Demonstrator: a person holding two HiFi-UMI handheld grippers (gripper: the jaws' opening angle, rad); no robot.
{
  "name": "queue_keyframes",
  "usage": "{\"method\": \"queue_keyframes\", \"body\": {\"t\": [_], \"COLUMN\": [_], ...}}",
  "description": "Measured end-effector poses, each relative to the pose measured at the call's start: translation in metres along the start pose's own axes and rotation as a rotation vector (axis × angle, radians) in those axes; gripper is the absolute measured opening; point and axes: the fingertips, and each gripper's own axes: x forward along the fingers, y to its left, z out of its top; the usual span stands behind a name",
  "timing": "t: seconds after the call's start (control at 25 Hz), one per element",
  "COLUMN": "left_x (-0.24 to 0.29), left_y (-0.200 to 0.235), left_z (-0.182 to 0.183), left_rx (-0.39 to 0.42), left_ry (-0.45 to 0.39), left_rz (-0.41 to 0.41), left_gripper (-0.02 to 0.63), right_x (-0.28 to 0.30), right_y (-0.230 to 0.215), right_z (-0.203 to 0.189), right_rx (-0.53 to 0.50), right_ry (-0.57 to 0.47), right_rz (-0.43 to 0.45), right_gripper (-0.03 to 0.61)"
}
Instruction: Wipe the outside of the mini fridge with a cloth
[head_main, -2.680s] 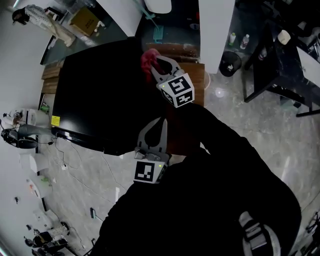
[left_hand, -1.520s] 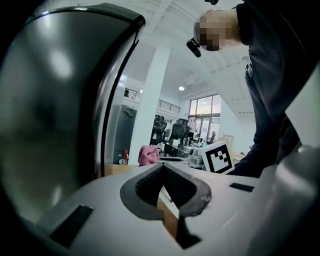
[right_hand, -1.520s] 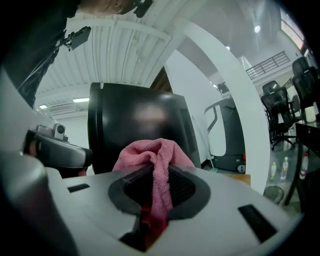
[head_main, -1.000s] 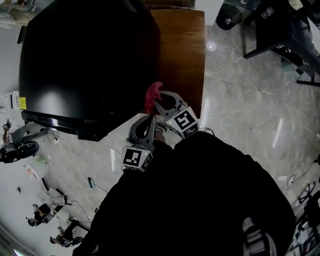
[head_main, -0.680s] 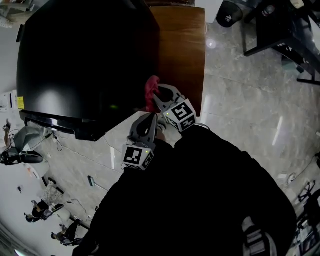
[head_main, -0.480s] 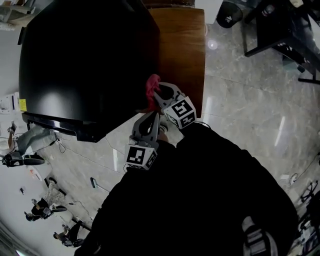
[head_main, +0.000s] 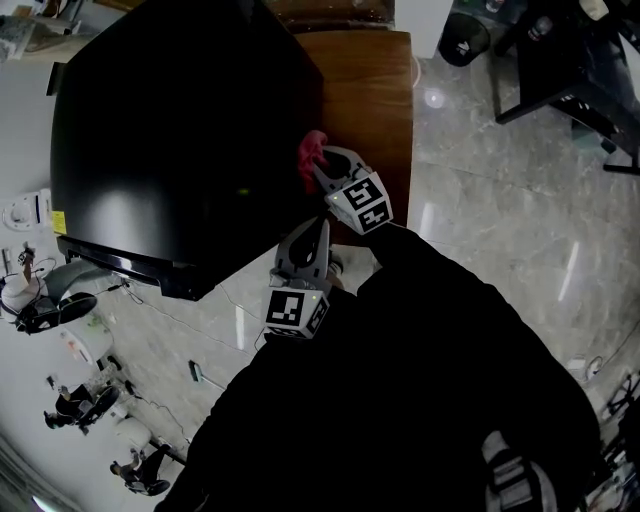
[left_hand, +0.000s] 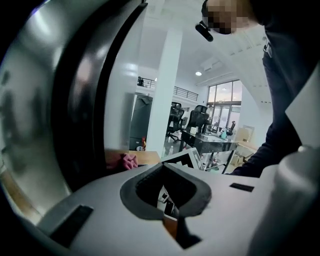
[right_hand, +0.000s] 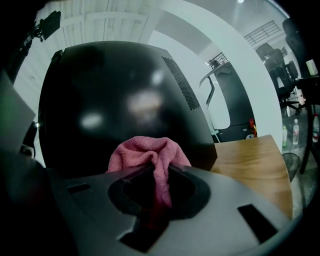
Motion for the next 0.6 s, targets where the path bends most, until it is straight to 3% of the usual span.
{"method": "queue_keyframes", "body": {"t": [0.6], "left_x": [0.087], "left_y": [0.013], "left_z": [0.046], "left_rx": [-0.005], "left_ry": [-0.006], "left_rz": [0.023], "left_gripper": [0.006], "right_x": [0.058], "right_y": [-0.102], "right_z": [0.038], "right_rx": [-0.016], "right_ry": [0.002], "right_rz": [-0.07], "right_gripper": [0.064]}}
